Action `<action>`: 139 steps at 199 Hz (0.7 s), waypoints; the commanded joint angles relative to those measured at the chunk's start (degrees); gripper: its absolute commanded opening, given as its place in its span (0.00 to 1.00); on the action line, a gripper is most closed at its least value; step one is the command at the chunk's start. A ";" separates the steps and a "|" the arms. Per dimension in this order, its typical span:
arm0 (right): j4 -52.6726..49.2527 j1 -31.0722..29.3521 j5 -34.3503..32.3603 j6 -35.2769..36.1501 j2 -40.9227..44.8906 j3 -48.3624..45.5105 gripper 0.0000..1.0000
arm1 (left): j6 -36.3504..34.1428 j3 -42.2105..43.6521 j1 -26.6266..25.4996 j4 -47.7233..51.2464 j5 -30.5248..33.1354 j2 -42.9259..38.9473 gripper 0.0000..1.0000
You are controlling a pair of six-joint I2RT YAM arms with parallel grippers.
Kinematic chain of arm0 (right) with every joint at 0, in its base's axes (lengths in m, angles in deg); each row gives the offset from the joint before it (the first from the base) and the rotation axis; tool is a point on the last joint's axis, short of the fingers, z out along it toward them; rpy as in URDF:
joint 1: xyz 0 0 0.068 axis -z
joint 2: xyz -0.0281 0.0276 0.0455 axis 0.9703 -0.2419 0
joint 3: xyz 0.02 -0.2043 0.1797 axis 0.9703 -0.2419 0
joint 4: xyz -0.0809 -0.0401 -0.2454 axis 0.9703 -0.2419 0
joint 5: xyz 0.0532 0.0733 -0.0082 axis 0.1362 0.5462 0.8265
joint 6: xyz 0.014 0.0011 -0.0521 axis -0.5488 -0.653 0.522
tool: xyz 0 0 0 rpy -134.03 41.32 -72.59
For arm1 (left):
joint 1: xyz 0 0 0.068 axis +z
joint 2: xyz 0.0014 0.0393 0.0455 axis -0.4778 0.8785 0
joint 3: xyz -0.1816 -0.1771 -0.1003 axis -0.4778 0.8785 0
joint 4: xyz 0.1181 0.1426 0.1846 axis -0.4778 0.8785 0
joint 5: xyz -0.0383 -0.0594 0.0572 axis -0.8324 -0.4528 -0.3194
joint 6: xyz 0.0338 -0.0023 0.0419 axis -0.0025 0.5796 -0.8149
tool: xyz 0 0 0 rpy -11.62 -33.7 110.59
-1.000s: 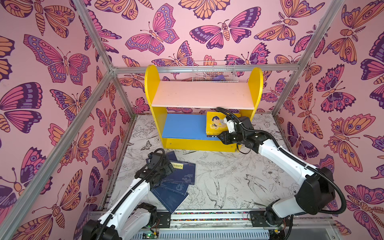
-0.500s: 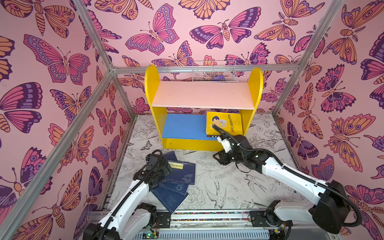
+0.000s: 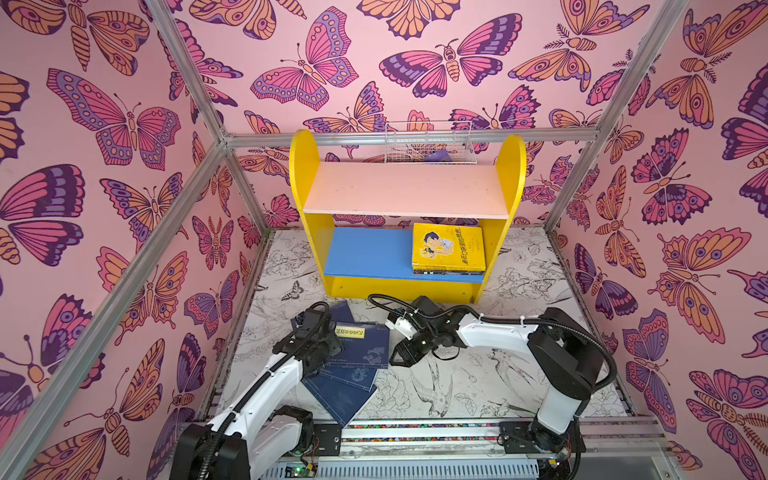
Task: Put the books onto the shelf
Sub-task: 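Move the right gripper back to the blue books beside the left gripper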
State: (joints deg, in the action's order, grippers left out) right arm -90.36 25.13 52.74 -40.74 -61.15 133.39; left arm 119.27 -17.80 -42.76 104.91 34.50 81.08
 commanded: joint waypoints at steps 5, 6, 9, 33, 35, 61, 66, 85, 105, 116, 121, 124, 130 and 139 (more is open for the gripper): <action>5.72 -0.10 7.32 -1.99 -3.63 3.81 0.57 | 0.67 3.16 0.24 0.70 -2.48 1.93 0.62; 5.71 -0.15 7.49 -2.03 -3.80 3.94 0.57 | 0.67 3.12 0.20 0.64 -2.49 1.96 0.61; 5.79 -0.15 7.83 -2.16 -4.06 4.44 0.57 | 0.67 3.20 0.19 0.52 -2.62 2.13 0.61; 5.64 -0.12 7.87 -2.34 -3.96 6.61 0.55 | 0.28 2.93 0.21 0.15 -3.11 3.11 0.55; 5.60 -0.17 7.85 -2.34 -3.79 6.70 0.55 | 0.24 2.92 0.19 0.10 -3.11 3.19 0.54; 5.19 -0.15 6.44 -2.59 -1.30 7.68 0.53 | 0.23 2.90 0.16 -0.52 -3.86 3.88 0.51; 5.12 -0.11 6.44 -2.77 -0.83 7.95 0.52 | 0.18 2.91 0.10 -0.58 -3.98 3.99 0.51; 5.18 -0.11 4.51 -3.64 0.33 8.94 0.50 | 0.08 2.99 0.13 -0.90 -4.34 3.95 0.50; 4.61 -0.12 3.58 -4.22 0.85 10.40 0.49 | 0.06 3.06 0.14 -1.25 -4.68 3.84 0.50; 4.67 -0.13 2.78 -4.71 0.95 11.08 0.48 | -0.01 3.17 0.07 -1.51 -4.78 3.84 0.50; 4.98 -0.11 2.50 -5.06 1.04 11.22 0.47 | -0.10 3.17 0.06 -1.52 -4.87 3.75 0.50; 5.35 -0.17 2.41 -5.26 1.03 11.26 0.46 | -0.12 3.11 0.05 -1.48 -4.87 3.75 0.50; 6.21 -0.12 2.07 -5.72 1.00 11.28 0.45 | -0.18 3.17 0.01 -1.59 -4.87 3.68 0.50; 7.37 -0.16 1.71 -6.79 0.87 11.31 0.44 | -0.13 3.13 -0.02 -1.69 -4.95 3.60 0.50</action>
State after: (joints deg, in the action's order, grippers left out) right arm -87.91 25.61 54.55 -45.83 -61.72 142.39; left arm 119.25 -17.28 -42.32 100.14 34.61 83.22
